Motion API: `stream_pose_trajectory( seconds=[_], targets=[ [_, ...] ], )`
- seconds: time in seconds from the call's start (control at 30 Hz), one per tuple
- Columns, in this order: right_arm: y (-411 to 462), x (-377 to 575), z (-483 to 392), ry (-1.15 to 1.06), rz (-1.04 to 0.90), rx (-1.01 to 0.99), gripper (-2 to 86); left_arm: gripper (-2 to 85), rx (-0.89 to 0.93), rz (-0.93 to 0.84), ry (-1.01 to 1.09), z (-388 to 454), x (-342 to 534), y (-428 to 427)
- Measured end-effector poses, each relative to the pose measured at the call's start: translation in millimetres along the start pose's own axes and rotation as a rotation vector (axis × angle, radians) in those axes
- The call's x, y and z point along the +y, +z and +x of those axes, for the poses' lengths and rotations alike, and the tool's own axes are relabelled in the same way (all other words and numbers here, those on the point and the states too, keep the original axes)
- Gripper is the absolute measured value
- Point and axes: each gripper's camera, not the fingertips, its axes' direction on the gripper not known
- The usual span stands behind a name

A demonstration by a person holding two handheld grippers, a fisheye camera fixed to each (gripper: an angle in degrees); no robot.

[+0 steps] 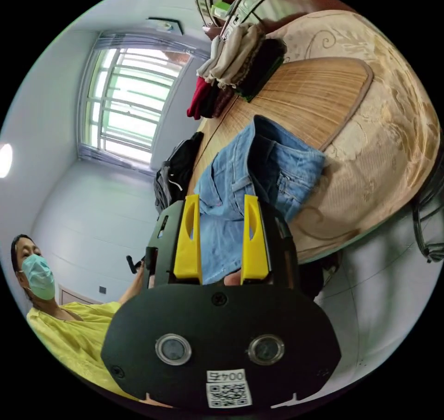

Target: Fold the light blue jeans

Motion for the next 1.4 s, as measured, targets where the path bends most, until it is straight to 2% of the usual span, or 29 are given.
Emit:
stream_pose_trajectory(
  seconds=[0.07, 0.17, 0.3, 0.43, 0.53, 0.63, 0.7, 0.87, 1.0, 1.23, 1.4],
  targets=[
    [4, 2, -3, -0.061, 0.0, 0.083, 16.0, 1.7, -0.01, -0.007, 0.012, 3, 1, 1],
    [18, -2, -18, -0.275, -0.023, 0.308, 17.2, 1.7, -0.018, -0.017, 0.033, 6, 1, 1],
    [57, -11, -27, -0.54, -0.215, 0.471, 15.3, 1.6, -0.028, -0.035, 0.035, 6, 3, 6],
    [73, -25, -39, -0.603, -0.34, 0.505, 8.9, 1.5, -0.026, -0.043, 0.022, 3, 6, 11],
    [65, -48, -60, -0.606, -0.409, 0.441, 5.8, 1.5, -0.037, -0.051, 0.026, 1, 8, 13],
    [41, -90, -83, -0.551, -0.4, 0.239, 4.1, 1.4, -0.045, -0.04, 0.041, -1, 4, 12],
    [18, -135, -95, -0.467, -0.312, 0.031, 3.2, 1.4, -0.05, -0.031, 0.064, -3, -4, 11],
    [8, -216, -93, -0.251, -0.112, -0.198, 2.2, 1.4, -0.055, 0.004, 0.11, -5, -24, 9],
    [31, -256, -75, -0.042, 0.034, -0.222, 1.7, 1.4, -0.031, 0.054, 0.085, -14, -43, 7],
    [106, -313, -48, 0.109, 0.132, -0.116, 1.7, 1.4, -0.064, 0.09, 0.079, -27, -71, 20],
    [167, -339, 6, 0.358, 0.185, -0.023, 4.1, 1.5, -0.128, 0.098, 0.054, -29, -92, 48]
  ],
)
